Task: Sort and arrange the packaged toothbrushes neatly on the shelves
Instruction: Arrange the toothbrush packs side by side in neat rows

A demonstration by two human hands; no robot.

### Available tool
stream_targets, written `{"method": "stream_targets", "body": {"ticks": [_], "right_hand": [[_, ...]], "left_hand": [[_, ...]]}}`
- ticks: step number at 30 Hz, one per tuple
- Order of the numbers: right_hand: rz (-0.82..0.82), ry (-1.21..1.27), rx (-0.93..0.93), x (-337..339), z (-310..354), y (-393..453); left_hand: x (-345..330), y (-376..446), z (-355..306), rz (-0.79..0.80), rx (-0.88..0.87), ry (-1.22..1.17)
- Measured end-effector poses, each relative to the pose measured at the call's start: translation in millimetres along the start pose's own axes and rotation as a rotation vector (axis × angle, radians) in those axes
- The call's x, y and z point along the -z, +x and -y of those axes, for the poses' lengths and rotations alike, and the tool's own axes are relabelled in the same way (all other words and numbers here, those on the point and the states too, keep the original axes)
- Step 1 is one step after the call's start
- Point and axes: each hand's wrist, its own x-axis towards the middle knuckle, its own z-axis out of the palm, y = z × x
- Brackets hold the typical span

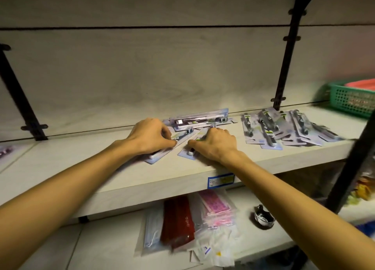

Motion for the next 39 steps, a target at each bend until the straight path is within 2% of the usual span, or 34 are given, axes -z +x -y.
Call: {"method": "stream_targets", "body": {"ticks": [7, 11, 17, 24, 29, 34, 39], "right_hand": [[-0.156, 0.025, 0.049, 14.7, -19.2, -14.5], [-0.123, 0.092, 0.013, 21.3, -28.9, -17.7], [-0.089, 0.357, -0.047, 36.7, -33.1, -21.6], [-0.134, 0.621, -0.124, 51.7, -9.4, -50.8], [-0.159, 0.661, -0.081, 50.1, 31.1, -76.1], [-0.209, 0.862, 0.008, 26.2, 86.5, -97.0], [-0.169, 0.849, 0.009, -14.6, 145.4, -108.2]], "left_hand": [[-1.5, -5.0, -11.2, -0.109, 0.109, -0.438], [3.6, -7.6, -15.8, -0.076, 0.156, -0.613], [14.7, -15.5, -15.8, -0.057, 0.234, -0.854], [29.2, -36.3, 5.8, -0.178, 0.245, -1.031], [38.7, -69.4, 31.3, -0.292, 0.281, -1.045], [58.3, -110.3, 65.2, -0.379, 0.268, -0.890], [84.3, -148.4, 104.0, -0.491, 0.282, -0.642]]}}
